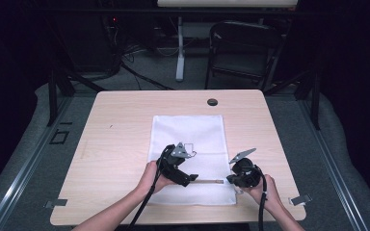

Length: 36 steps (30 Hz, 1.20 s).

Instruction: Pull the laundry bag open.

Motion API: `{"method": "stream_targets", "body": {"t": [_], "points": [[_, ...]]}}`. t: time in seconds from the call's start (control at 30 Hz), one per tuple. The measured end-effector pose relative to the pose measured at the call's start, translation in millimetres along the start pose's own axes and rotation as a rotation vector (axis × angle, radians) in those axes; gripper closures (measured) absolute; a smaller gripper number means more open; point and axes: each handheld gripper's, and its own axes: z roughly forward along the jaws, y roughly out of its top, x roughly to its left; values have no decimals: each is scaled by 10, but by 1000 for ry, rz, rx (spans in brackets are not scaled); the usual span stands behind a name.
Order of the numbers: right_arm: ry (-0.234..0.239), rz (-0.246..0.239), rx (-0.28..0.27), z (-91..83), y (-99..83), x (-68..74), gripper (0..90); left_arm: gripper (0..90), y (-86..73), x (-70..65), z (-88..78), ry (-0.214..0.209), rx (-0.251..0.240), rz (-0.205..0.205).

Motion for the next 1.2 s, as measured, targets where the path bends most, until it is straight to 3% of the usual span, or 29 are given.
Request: {"method": "stream_targets", "body": {"t": [0.43,0.73,0.8,0.83,0.9,1.03,1.2], "points": [[13,-2,14,104,-26,9,900,262,65,-125,290,-51,23,59],[13,-1,15,105,-37,-8,900,393,140,-210,493,-99,26,111],[14,-5,16,105,-37,-8,900,400,156,-222,520,-93,41,118],[13,-4,17,105,-36,-6,900,412,157,-217,544,-116,29,112],[12,-4,16,106,-37,-6,900,430,166,-222,557,-102,36,114],[14,-3,15,106,-39,-7,900,477,182,-218,639,-141,20,108],[13,-2,14,105,-41,-5,900,564,211,-257,759,-172,34,134]]}}
